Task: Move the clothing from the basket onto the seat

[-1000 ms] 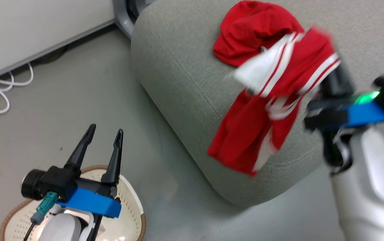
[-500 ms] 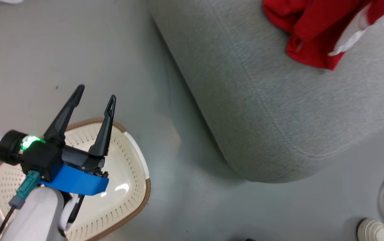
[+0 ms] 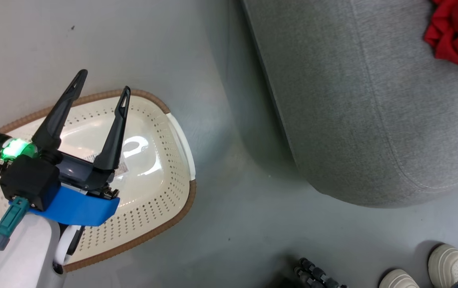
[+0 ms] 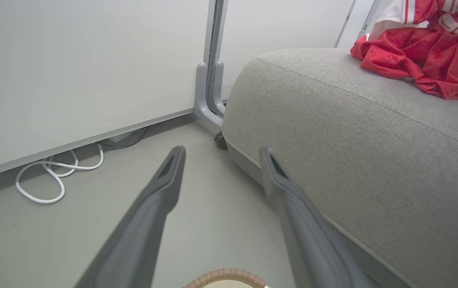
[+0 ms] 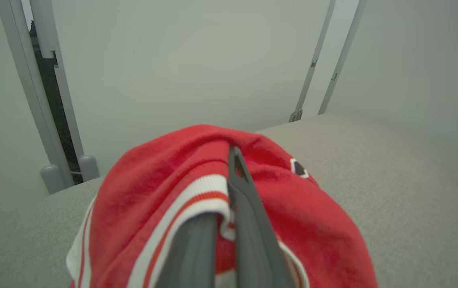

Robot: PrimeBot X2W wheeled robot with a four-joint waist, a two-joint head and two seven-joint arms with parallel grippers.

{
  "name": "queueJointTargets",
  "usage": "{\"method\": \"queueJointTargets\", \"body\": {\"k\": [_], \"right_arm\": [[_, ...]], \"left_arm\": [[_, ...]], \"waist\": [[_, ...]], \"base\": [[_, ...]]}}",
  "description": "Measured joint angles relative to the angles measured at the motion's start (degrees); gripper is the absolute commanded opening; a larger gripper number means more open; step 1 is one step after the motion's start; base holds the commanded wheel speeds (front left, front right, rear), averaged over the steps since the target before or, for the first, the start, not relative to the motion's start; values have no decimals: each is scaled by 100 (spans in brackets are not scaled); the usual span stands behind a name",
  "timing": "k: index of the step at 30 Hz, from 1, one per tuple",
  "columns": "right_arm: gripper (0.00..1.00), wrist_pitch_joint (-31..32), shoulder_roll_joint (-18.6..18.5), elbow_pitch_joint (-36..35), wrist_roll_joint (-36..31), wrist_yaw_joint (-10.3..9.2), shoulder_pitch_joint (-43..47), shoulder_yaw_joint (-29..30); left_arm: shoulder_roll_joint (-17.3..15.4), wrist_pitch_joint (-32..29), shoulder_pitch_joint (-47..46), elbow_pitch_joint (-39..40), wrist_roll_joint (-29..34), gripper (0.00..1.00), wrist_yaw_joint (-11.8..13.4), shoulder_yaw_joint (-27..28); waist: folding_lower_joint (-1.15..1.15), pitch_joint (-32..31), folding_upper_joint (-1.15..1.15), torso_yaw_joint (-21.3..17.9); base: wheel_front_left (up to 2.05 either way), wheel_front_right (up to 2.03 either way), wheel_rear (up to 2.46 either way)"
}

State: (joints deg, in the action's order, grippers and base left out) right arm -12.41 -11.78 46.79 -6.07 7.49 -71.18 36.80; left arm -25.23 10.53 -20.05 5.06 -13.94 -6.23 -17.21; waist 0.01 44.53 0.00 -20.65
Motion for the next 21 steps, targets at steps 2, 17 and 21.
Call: {"method": "queueJointTargets", "body": {"k": [2,17,21], "right_arm": [[0,26,9,225,-112,0,5,91],[100,-63,89,1250,-612,0,110,358],[100,-74,89,1500,-598,0,238,216]], "left_arm": [[-19,-32,2,25,1,100,19,-3],[145,127,-105,-287,-64,100,21,-189],[318,266,-135,-552,-137,100,21,-231]], "waist": [[0,68,0,21],[-1,-233,0,80],[-1,-462,0,129]], "base": [[0,0,0],[0,0,0],[0,0,0]]}}
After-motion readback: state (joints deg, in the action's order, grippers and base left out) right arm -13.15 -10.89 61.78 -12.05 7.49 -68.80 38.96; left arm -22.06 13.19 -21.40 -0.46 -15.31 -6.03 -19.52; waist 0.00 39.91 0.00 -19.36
